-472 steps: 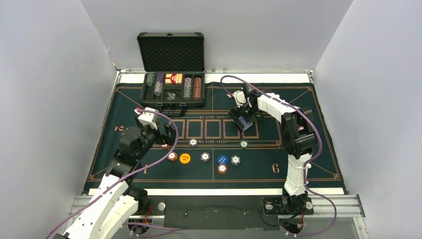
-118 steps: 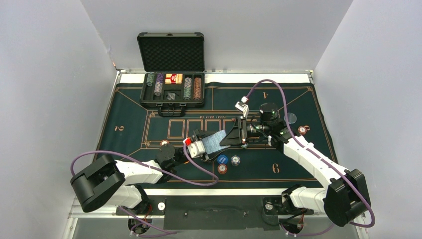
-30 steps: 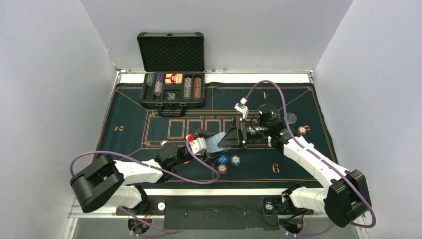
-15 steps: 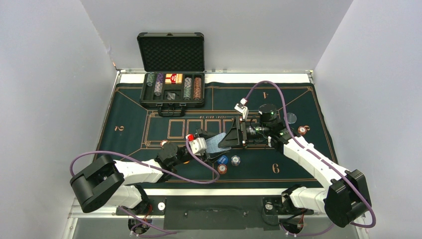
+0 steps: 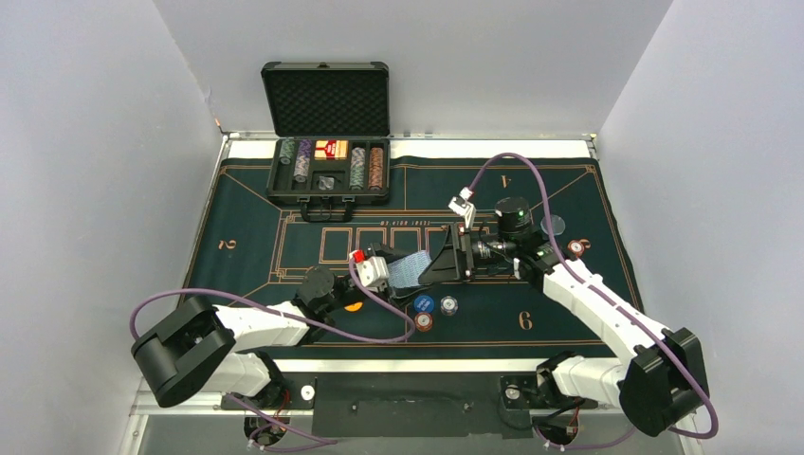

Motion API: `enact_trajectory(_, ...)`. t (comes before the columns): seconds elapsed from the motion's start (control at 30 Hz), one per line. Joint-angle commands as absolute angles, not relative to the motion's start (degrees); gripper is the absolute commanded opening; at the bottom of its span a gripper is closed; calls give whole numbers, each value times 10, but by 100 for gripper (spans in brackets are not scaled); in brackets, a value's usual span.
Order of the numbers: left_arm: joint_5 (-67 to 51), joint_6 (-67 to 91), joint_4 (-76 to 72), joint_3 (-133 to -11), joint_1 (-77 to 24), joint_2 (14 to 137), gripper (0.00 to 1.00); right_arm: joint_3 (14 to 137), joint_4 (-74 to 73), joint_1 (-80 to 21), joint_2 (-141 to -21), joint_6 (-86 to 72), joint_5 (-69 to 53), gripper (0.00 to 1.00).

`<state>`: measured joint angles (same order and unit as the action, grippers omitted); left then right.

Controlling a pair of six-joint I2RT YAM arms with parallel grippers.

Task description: Distribute texas hold em gaming equipment

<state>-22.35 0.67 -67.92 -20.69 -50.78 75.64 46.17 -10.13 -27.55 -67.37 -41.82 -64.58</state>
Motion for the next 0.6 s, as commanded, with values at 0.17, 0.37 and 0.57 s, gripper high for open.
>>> enact_trajectory(0.17, -245, 22, -709, -229, -501, 733, 0, 497, -142, -252, -638, -338, -642, 100)
enact_trajectory(0.37, -225, 23, -718, -239, -510, 751, 0, 562, -246, -248, -665, -234, -615, 100)
enact_trajectory(0.57, -205, 17, -720, -250, -520, 761, 0, 582, -263, -266, -694, -219, -592, 100)
